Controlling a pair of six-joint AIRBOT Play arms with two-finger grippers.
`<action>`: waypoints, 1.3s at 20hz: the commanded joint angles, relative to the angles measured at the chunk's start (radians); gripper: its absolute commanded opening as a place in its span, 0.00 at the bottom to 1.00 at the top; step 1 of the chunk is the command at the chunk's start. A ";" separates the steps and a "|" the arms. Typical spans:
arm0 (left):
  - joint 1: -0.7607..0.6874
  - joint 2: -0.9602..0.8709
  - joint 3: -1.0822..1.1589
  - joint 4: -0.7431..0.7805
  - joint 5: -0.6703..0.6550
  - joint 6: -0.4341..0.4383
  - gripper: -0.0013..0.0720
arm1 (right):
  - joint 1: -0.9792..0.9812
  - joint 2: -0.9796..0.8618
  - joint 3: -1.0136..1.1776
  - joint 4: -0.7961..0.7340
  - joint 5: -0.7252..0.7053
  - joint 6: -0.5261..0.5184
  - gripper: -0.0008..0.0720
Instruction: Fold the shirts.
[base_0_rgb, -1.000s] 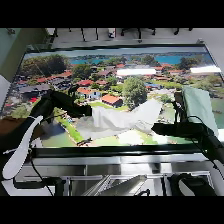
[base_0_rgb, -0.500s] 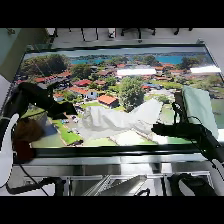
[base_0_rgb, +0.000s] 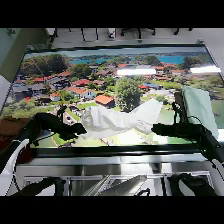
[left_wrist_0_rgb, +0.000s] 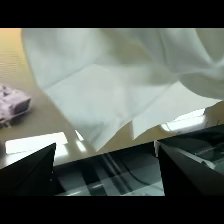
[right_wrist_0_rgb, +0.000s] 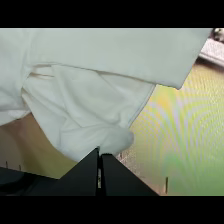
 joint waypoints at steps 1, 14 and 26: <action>-0.087 0.005 -0.048 -0.014 -0.145 0.001 0.97 | 0.000 -0.001 0.000 0.000 0.000 0.000 0.03; -0.187 -0.123 0.087 -0.008 -0.148 0.002 0.04 | 0.000 0.000 0.000 0.000 -0.002 0.000 0.03; 0.056 0.316 0.700 -0.011 0.112 -0.016 0.04 | -0.002 0.053 0.538 -0.016 -0.261 -0.026 0.03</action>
